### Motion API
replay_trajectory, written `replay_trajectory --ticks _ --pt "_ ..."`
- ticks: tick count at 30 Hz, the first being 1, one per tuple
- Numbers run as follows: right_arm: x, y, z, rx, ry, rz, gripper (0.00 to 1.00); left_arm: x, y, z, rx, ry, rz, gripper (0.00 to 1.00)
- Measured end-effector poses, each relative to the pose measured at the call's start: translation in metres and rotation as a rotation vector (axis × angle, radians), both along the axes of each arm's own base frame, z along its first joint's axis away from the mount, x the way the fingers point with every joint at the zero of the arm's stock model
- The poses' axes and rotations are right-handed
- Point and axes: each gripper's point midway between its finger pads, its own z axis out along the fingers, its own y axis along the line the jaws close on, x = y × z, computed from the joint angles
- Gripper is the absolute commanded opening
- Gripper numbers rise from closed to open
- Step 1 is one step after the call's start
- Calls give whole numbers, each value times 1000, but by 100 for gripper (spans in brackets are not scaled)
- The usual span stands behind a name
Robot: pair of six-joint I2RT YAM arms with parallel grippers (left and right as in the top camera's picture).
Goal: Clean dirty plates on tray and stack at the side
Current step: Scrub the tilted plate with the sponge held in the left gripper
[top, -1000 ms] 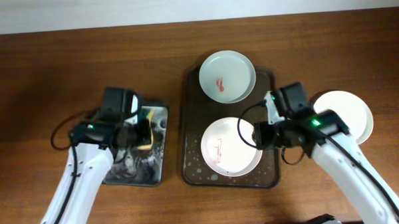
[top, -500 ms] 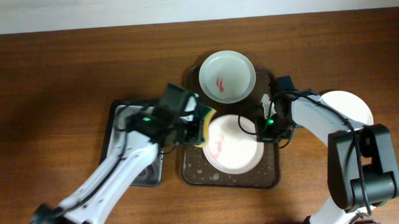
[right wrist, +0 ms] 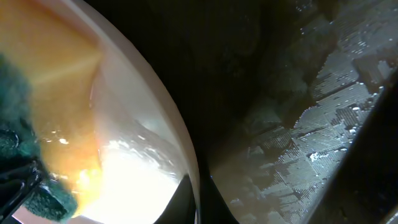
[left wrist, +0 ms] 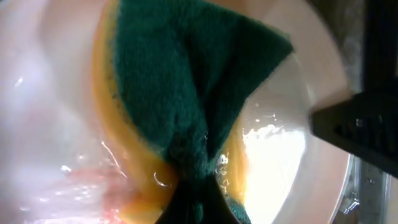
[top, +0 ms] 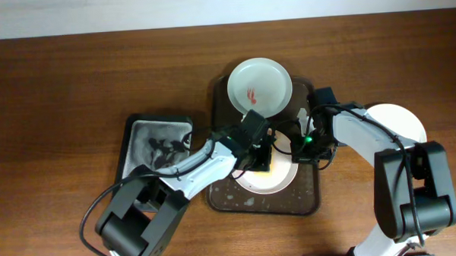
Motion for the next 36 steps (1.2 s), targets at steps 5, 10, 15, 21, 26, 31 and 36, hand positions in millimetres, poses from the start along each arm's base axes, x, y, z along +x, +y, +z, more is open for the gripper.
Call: replay_trajectory --ticks 5,10,15,21,26,31,36 --pt "-6 9 0 34 19 11 4 -3 33 -4 239 -31 63 0" --pt "-6 10 1 33 32 -14 4 1 77 -2 418 -43 124 0" --pt "-9 17 1 53 42 -8 4 3 91 1 452 -10 148 0" --pt "-11 -1 -1 -5 58 -48 4 21 45 2 114 25 107 0" --pt "-9 -6 -1 -21 55 -60 4 1 -14 7 -103 67 -15 0" --pt "-10 -5 -1 -20 56 -54 4 -33 -20 3 -98 192 -42 0" --pt "-11 -3 0 -17 56 -45 4 -39 15 1 -11 287 25 0"
